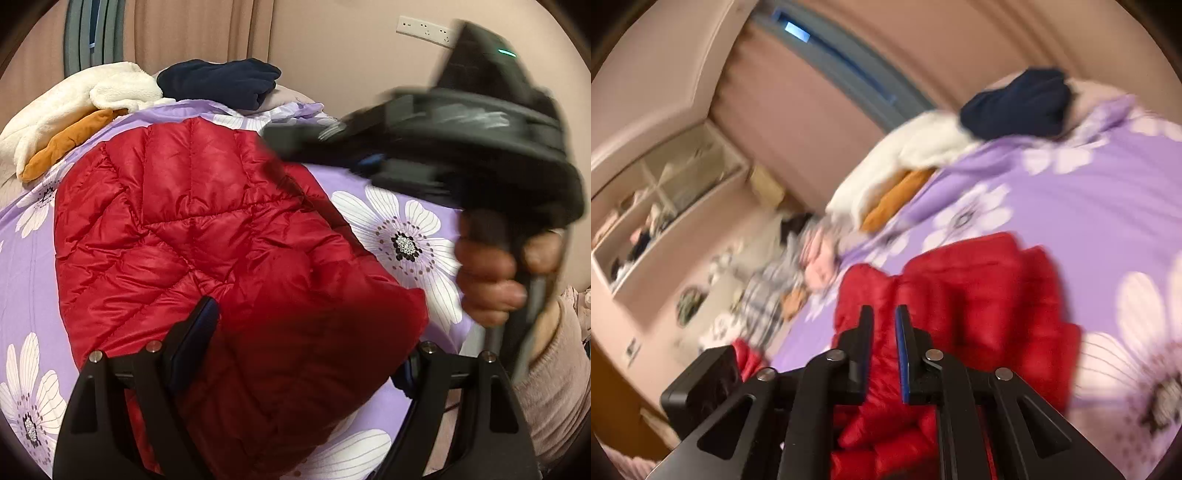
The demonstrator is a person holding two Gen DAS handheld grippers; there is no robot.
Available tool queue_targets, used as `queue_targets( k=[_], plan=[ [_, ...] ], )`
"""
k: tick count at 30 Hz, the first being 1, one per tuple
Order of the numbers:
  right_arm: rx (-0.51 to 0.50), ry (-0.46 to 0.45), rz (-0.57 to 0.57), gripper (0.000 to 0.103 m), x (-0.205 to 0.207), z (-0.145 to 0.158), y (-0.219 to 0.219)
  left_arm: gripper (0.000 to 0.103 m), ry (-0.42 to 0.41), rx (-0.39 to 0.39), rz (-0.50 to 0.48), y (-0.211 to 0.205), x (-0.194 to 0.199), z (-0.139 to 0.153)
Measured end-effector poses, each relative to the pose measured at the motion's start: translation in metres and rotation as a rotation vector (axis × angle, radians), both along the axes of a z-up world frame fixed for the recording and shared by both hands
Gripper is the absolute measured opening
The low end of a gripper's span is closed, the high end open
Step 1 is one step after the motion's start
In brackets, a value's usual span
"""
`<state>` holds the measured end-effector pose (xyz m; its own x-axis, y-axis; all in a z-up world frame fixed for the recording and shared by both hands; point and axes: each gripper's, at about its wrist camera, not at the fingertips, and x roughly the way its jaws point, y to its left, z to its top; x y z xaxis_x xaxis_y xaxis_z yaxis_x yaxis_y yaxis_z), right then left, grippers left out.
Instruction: Fold large clothes
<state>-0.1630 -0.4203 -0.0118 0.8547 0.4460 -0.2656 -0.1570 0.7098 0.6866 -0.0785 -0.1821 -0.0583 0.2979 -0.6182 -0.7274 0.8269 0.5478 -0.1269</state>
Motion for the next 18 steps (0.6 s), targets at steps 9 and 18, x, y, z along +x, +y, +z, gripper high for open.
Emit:
queue_targets(
  k=[9, 18],
  plan=[
    [-0.116, 0.225, -0.038, 0.002, 0.014, -0.063, 0.019, 0.081, 0.201, -0.141, -0.038, 0.051, 0.000, 0.029],
    [-0.041, 0.217, -0.081, 0.001, -0.025, -0.061, 0.011, 0.030, 0.187, -0.150, 0.230, 0.048, 0.094, 0.032]
  ],
)
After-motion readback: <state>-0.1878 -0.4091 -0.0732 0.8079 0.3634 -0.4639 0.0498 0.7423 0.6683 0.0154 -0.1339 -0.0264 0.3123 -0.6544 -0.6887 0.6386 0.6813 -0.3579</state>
